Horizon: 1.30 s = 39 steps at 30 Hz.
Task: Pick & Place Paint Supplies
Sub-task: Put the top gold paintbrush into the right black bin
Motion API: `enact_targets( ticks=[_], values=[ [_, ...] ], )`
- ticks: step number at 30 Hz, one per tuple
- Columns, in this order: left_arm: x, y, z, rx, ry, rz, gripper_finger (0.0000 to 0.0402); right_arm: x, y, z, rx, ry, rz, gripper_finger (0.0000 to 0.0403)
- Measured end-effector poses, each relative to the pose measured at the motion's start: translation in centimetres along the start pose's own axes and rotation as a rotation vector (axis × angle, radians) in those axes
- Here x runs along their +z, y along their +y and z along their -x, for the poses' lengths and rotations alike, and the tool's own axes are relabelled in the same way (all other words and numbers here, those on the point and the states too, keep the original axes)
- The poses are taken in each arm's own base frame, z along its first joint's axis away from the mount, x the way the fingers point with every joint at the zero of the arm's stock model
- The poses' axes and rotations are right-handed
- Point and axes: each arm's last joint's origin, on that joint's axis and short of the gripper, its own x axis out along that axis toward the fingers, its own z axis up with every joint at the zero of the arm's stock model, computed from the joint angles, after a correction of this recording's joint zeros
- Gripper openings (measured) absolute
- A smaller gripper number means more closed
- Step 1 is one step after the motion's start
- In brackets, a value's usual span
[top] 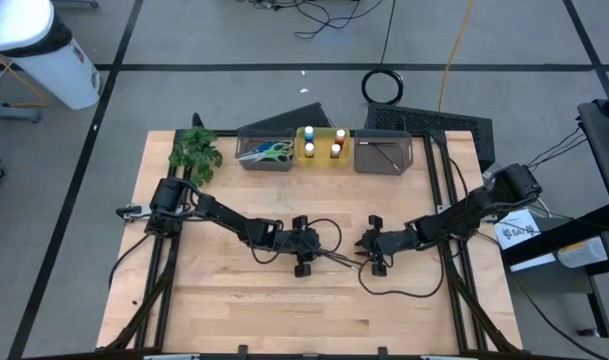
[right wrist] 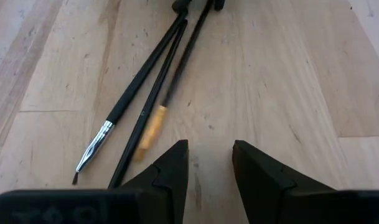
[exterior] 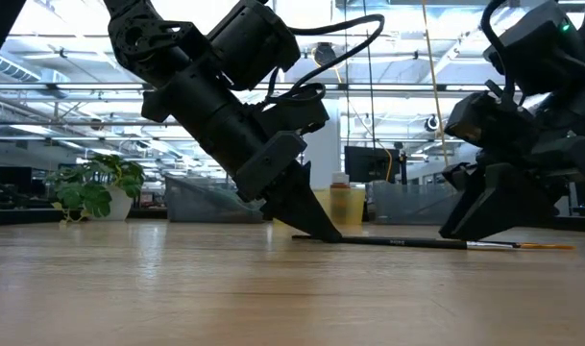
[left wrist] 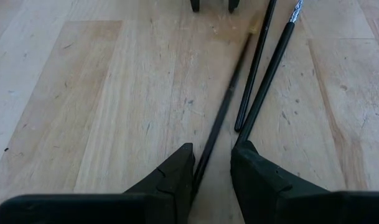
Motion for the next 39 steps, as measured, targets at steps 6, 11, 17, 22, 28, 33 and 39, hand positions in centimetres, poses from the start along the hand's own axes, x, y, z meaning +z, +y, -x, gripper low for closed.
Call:
enact_targets(
  ticks=[6, 11, 17, 22, 28, 33, 39],
  values=[
    [0.3, 0.0, 0.3, -0.003, -0.007, -0.008, 0.0118, -0.2, -0.1, 0.0, -0.010, 0.026, 0.004, 0.0114],
    [1.7, 0.2, 2.0, 0.001, -0.054, 0.001, 0.0118, 0.2, 0.0, 0.1, -0.008, -0.022, 0.000, 0.0114],
    [1.1, 0.2, 1.5, 0.007, -0.017, 0.019, 0.0118, 1.1, 0.4, 0.1, 0.087, -0.092, -0.031, 0.0114],
    [0.3, 0.6, 0.7, 0.043, 0.021, 0.043, 0.0118, 1.1, 0.4, 0.1, 0.088, -0.092, -0.055, 0.0114],
    [0.3, 1.3, 0.4, 0.052, 0.024, 0.121, 0.0118, 1.3, 0.5, 0.1, 0.090, -0.109, -0.056, 0.0114],
    [0.2, 2.0, 0.3, 0.069, 0.034, 0.212, 0.0118, 1.3, 0.5, 0.1, 0.089, -0.109, -0.047, 0.0114],
    [0.0, 3.0, 0.2, 0.166, 0.034, 0.308, 0.0118, 1.3, 0.5, 0.2, 0.089, -0.111, -0.047, 0.0114]
  ],
)
